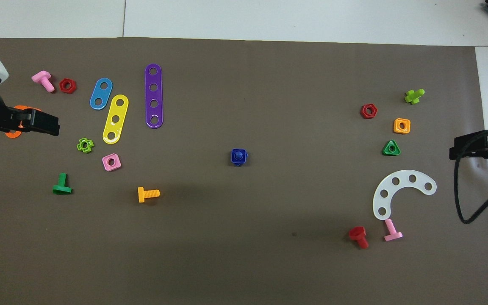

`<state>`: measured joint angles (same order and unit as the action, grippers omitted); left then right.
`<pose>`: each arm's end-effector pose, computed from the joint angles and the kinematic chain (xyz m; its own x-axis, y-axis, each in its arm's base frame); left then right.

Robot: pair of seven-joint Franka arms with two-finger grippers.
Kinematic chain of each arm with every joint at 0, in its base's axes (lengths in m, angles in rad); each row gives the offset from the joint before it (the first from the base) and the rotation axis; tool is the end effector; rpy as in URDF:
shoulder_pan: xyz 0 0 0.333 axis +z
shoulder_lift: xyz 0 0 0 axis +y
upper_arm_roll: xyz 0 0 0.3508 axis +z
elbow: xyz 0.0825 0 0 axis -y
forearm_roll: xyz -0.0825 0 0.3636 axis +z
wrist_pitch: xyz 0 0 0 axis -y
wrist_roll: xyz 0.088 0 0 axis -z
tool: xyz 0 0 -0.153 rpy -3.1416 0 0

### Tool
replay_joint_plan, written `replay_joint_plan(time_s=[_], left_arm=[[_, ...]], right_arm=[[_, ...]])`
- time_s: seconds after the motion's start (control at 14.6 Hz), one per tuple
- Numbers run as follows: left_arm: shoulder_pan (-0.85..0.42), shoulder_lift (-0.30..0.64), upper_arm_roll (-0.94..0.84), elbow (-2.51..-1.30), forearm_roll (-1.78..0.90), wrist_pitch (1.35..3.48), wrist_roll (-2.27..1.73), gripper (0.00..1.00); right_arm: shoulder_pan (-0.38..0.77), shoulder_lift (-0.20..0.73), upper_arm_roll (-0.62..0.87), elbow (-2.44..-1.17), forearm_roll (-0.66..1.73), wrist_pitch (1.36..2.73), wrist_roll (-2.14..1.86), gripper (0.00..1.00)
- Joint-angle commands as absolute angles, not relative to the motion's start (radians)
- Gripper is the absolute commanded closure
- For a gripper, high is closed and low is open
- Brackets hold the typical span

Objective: Unscrew and place screws in storage area
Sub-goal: 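Reach the left gripper toward the blue nut on the blue bolt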

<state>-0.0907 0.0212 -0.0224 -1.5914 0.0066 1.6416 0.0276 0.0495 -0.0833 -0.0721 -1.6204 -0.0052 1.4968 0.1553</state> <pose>0.5457 -0.0609 0.5988 0.9896 -0.1406 0.0288 -0.1405 -0.9901 -0.0069 0.4953 -0.0137 0.6276 0.9834 -0.1768 -0.0401 -0.1768 -0.9842 0.0055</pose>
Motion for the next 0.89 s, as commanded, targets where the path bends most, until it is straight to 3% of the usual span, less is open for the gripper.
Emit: replay_joint_plan(time_s=[0.0, 0.48, 0.82], left_arm=[[-0.158, -0.043, -0.014, -1.7, 0.014, 1.719, -0.052, 0.0], [-0.395, 0.089, -0.011, -1.697, 0.006, 1.851, -0.363, 0.01], [-0.497, 0.185, -0.011, -1.69, 0.006, 1.997, -0.483, 0.03]], right_arm=[[0.041, -0.106, -0.064, -1.647, 0.012, 1.514, 0.163, 0.0], [0.041, -0.106, -0.064, -1.646, 0.012, 1.514, 0.161, 0.0], [0.041, -0.106, -0.064, -1.646, 0.012, 1.514, 0.161, 0.0]])
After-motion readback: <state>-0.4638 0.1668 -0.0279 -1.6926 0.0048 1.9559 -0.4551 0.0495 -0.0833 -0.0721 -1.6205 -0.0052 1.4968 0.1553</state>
